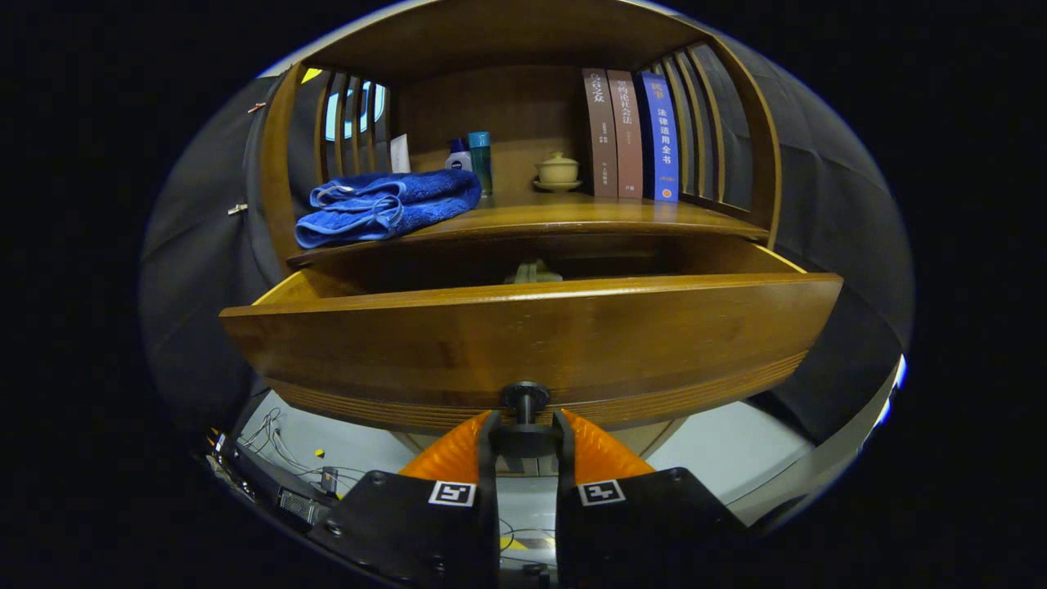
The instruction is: Pull open the drawer, take out the items inside it, and place them on the countertop above the cabinet.
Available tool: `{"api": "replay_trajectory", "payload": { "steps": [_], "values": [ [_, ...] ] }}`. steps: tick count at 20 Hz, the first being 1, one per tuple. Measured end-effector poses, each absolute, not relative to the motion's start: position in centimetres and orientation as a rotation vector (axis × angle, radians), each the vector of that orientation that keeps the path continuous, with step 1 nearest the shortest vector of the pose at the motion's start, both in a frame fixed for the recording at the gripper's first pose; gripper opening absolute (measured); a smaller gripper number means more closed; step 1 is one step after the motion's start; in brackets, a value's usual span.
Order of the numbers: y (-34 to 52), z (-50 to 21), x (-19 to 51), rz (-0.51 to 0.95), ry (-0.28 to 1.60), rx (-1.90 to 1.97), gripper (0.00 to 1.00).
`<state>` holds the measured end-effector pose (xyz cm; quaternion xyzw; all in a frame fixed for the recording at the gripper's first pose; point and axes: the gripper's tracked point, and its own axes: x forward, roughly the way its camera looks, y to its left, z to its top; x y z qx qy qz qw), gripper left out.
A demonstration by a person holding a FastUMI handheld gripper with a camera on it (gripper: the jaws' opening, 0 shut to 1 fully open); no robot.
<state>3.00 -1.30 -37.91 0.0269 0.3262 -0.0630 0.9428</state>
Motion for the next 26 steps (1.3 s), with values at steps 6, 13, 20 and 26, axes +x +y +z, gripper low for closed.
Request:
{"api": "replay_trajectory", "payload": {
  "steps": [6,13,20,26],
  "values": [
    [-0.9,-37.3,-1.2,-0.135,0.693,0.061,0.31],
    [-0.7,-37.1,-4.0,-0.138,0.715,0.069,0.31],
    [-0.6,-38.0,-4.6,-0.142,0.736,0.064,0.35],
    [-1.0,-35.6,-5.4,-0.171,0.702,0.057,0.87]
  ]
}}
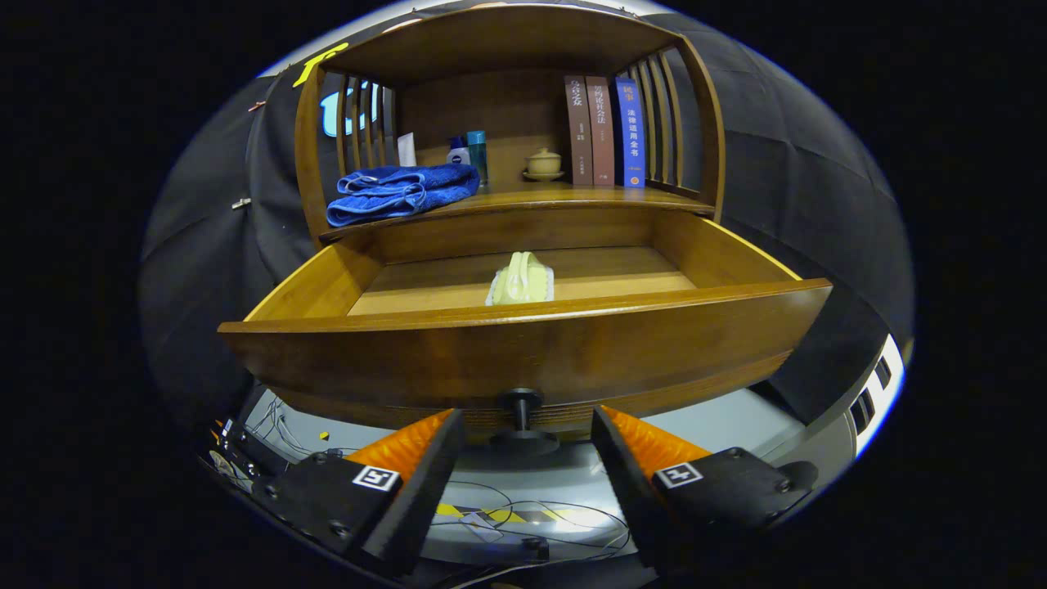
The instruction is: Pull open the drawer, take out the items inside it, and place them on the countertop above the cabinet.
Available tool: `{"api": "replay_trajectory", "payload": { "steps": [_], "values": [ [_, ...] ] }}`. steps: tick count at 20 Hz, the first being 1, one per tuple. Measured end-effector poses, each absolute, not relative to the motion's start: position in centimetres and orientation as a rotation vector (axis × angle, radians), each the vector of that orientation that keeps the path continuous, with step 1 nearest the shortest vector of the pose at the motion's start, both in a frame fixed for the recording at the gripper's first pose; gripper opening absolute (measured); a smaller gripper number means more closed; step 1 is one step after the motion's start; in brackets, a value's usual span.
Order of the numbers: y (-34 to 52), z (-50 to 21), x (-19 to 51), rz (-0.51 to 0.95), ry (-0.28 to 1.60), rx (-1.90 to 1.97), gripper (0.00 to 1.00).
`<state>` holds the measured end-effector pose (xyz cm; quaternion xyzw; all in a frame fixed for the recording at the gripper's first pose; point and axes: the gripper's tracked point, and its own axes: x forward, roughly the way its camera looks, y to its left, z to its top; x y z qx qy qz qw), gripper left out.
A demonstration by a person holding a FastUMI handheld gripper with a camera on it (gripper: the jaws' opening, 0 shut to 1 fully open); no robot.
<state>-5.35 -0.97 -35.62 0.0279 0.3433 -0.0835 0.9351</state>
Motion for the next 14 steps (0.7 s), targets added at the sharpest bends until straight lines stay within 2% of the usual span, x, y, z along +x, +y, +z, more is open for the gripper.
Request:
{"api": "replay_trajectory", "payload": {
  "steps": [1,7,14],
  "values": [
    [-1.0,-35.0,-5.8,-0.179,0.701,0.057,1.00],
    [-0.8,-27.6,-3.3,-0.158,0.619,0.077,0.99],
    [-1.1,-23.3,6.9,-0.120,0.638,0.073,0.99]
  ]
}}
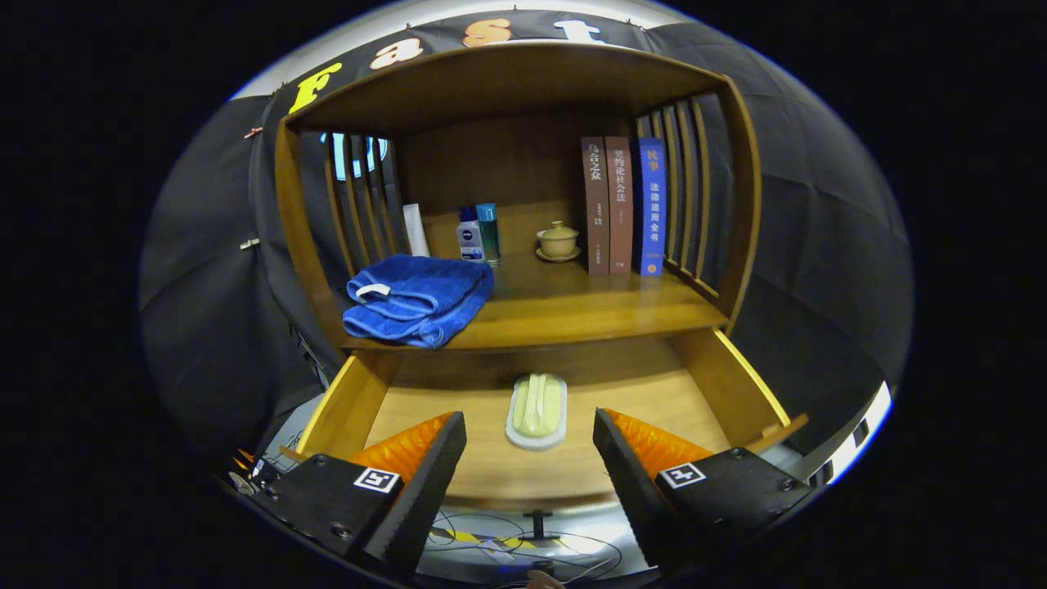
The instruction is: Pull open the drawer, take out the items inside it, and place them on the countertop above the cabinet.
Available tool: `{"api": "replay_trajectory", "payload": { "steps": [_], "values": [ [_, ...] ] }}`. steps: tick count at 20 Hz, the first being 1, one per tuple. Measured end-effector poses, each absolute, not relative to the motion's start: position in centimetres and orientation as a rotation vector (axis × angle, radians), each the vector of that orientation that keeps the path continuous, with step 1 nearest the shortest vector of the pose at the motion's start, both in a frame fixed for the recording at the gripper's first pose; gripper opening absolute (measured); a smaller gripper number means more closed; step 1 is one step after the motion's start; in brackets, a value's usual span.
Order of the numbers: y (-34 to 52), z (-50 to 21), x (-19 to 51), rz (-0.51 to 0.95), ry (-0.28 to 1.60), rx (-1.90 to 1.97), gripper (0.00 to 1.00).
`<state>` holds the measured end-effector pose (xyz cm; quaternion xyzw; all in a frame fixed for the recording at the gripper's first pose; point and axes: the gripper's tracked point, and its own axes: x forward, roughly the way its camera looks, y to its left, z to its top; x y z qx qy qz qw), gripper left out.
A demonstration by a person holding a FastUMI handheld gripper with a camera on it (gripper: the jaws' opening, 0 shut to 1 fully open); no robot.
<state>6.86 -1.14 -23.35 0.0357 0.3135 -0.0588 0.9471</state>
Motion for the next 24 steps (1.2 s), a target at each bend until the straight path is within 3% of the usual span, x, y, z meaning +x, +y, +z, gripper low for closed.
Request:
{"api": "replay_trajectory", "payload": {
  "steps": [6,14,20,24],
  "values": [
    [-2.4,-27.5,13.0,-0.153,0.800,0.096,0.99],
    [-3.2,-34.8,15.2,-0.172,1.071,0.077,0.97],
    [-3.4,-38.1,15.3,-0.178,1.198,0.094,0.64],
    [-3.2,-38.8,15.1,-0.163,1.212,0.068,0.31]
  ]
}}
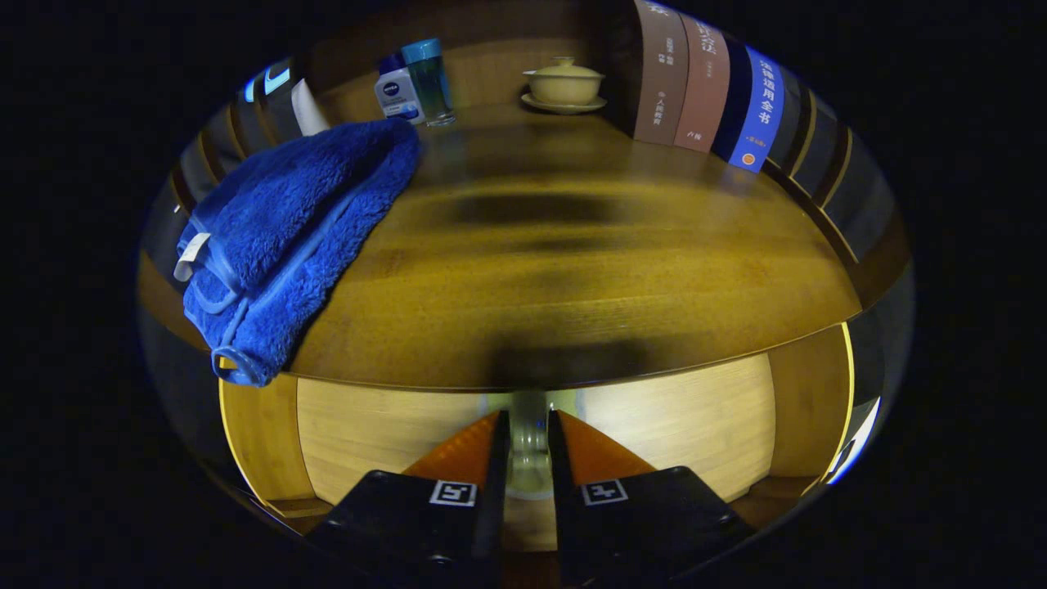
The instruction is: Pull open the drawer, take out the items inside it, and place them on the countertop above the cabinet.
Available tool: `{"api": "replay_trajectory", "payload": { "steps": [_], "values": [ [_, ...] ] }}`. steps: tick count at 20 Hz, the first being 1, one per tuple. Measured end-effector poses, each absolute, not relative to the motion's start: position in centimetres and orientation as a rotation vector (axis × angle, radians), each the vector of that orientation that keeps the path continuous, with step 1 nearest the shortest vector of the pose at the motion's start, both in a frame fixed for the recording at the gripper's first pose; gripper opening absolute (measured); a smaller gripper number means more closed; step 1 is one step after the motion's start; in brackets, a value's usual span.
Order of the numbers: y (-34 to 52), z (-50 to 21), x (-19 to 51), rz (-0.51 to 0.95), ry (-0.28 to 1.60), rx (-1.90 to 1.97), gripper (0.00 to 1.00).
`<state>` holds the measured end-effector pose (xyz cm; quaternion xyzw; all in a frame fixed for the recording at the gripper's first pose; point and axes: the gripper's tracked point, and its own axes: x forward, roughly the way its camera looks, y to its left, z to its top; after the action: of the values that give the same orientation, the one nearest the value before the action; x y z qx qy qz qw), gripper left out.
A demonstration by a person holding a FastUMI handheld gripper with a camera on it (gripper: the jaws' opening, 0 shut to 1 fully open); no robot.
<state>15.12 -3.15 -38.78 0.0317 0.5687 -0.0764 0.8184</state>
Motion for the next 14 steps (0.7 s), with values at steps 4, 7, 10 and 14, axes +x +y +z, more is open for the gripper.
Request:
{"api": "replay_trajectory", "payload": {
  "steps": [4,7,10,14],
  "values": [
    [-3.1,-38.9,15.1,-0.150,1.211,0.069,0.15],
    [-3.0,-38.0,15.1,-0.146,1.192,0.062,0.15],
    [-2.8,-36.8,14.5,-0.137,1.177,0.053,0.15],
    [-2.2,-34.4,12.3,-0.116,1.128,0.063,0.15]
  ]
}}
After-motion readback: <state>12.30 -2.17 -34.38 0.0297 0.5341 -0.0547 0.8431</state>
